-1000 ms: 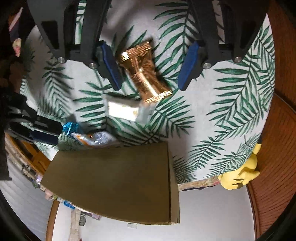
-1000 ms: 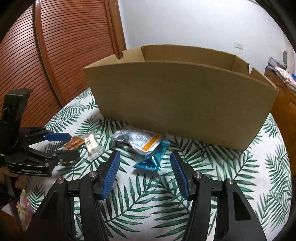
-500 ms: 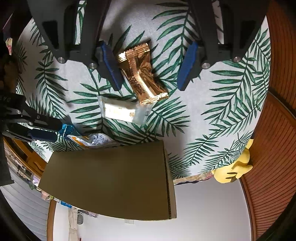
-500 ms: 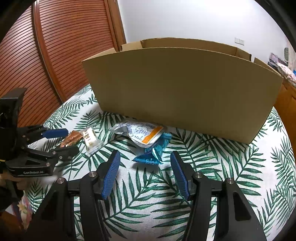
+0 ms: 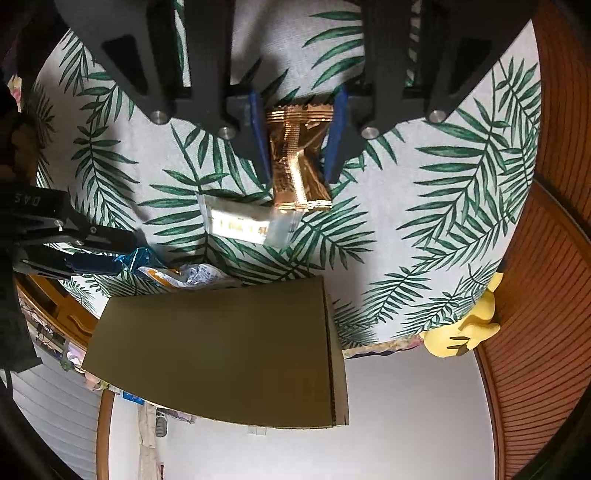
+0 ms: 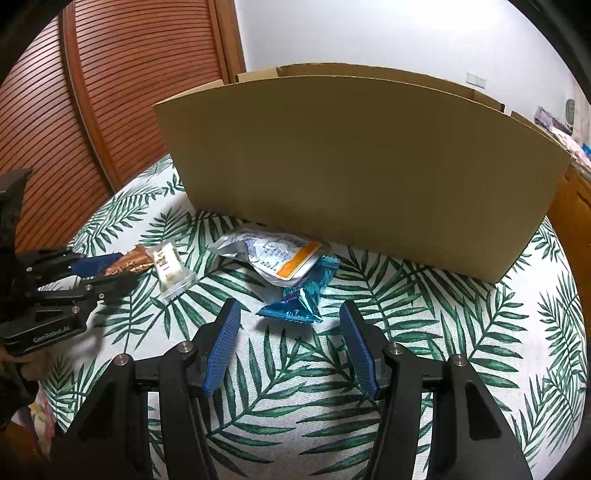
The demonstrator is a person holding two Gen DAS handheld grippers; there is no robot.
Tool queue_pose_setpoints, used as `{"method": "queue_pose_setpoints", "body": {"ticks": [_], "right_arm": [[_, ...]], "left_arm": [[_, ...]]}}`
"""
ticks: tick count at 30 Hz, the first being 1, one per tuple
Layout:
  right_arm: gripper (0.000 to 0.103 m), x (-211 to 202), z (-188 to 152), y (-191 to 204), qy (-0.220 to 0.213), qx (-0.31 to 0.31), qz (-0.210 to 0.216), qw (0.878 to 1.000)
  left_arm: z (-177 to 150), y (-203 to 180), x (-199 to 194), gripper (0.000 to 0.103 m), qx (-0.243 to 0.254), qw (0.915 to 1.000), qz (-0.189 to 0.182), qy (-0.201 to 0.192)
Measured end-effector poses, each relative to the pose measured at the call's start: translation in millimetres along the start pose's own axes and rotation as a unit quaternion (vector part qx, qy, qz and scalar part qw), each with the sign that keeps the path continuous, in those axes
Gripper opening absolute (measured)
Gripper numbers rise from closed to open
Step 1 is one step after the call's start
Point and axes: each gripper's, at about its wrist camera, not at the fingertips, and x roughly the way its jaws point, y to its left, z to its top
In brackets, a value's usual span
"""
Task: Organize snacks
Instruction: 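Close the left gripper on the gold candy while the right gripper grasps the blue candy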
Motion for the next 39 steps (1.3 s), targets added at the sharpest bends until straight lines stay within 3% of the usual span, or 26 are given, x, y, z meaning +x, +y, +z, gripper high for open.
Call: {"method": "queue_pose_setpoints", "body": {"ticks": [12,18,26,31,35,39], "right_arm": [[0.054,5.5,9.5,-1.0,0.010,0.012,0.014,1.000],[0.050,13.6,18.5,-3.3,0.025,-0.004,-0.018,1.000],[0.046,21.9,16.4,-13.6,0.035,0.005,-0.022,0.999],[0.046,26.8,18.9,-7.6,0.040,-0.023,-0.040,0.998],[0.030,28.8,21.0,-2.6,0.046,-0.037,-0.038,0.998],[0.024,21.3,15.3,-8.3,0.045,-0.029,-0.028,0.998]], "left_arm": [[-0.8,0.1,0.0,0.028,-0.008,1.0000,0.001,-0.005],[-0.7,3.0,-0.4,0.029,-0.014,0.9999,-0.002,-0.006],[-0.5,2.2,0.0,0.029,-0.016,0.9999,-0.003,-0.006],[-0.8,2.7,-0.3,0.029,-0.016,0.9998,-0.004,-0.006],[-0.9,2.7,-0.6,0.030,-0.016,0.9998,-0.004,-0.007],[-0.8,3.4,-1.0,0.030,-0.019,0.9998,-0.004,-0.008]]}}
